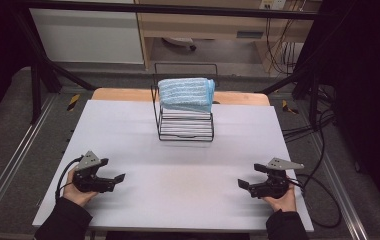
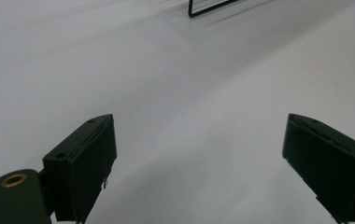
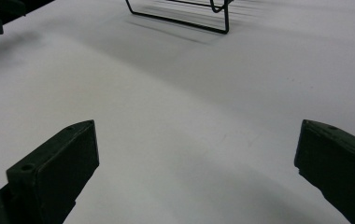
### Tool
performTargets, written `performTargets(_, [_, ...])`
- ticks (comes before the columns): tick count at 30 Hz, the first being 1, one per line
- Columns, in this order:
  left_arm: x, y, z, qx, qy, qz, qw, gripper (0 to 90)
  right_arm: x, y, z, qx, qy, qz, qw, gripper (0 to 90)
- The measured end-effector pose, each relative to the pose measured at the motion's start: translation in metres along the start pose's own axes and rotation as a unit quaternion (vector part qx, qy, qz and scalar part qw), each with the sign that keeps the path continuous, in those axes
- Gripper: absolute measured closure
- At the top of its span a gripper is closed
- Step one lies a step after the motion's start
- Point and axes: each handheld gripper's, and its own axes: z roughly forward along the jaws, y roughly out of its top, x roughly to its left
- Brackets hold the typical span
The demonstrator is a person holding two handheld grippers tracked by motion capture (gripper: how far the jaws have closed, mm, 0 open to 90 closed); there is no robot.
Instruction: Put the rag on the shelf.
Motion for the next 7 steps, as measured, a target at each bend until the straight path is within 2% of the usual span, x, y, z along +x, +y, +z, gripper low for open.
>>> performTargets(7, [0.0013,-0.0041,-0.0004,-0.002,0.003,-0.009,1.0000,9.9,0.0009,-0.0015,0.0013,0.002,0.004,-0.002,1.0000,0.5])
